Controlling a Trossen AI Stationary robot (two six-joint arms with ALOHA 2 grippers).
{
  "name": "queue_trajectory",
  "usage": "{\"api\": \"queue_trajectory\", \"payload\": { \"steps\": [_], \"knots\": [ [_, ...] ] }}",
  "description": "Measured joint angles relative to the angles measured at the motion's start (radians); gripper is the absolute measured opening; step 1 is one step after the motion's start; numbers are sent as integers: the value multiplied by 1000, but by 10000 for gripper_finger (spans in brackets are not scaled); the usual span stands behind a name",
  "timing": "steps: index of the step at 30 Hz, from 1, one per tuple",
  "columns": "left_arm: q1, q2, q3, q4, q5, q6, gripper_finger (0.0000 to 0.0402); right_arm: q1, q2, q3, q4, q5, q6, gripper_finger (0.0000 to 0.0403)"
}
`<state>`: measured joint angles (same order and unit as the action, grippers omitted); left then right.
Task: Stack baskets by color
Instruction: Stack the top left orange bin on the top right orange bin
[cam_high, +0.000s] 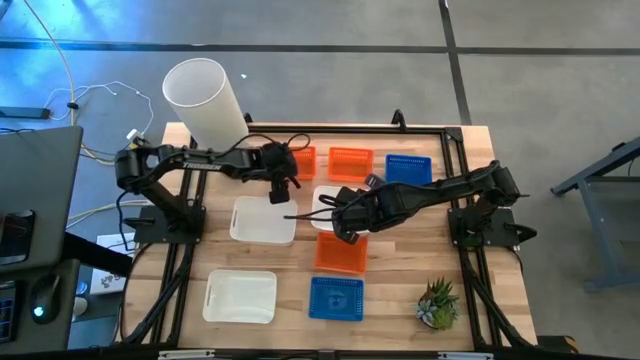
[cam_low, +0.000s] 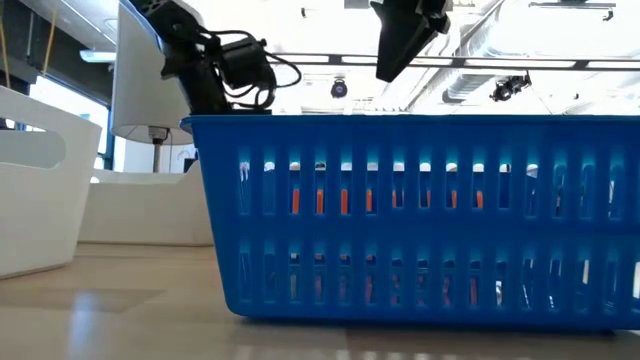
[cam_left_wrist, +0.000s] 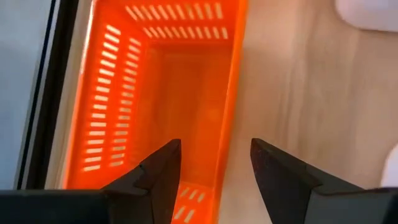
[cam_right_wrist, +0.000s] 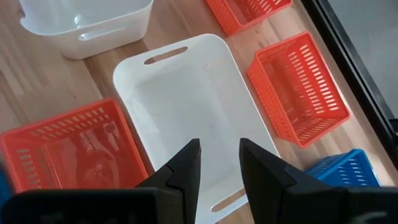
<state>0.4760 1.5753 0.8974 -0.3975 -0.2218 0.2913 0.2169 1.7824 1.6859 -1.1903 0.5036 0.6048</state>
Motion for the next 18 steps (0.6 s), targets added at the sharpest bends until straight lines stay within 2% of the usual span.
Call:
{"api": "queue_trajectory", "payload": {
  "steps": [11, 18],
  "knots": [
    [31, 60, 3, -18, 42, -1, 175, 0, 0, 0, 4, -3, 0, 99],
    [49, 59, 1, -14, 40, -3, 129, 0, 0, 0, 4, -7, 1, 99]
  ]
}}
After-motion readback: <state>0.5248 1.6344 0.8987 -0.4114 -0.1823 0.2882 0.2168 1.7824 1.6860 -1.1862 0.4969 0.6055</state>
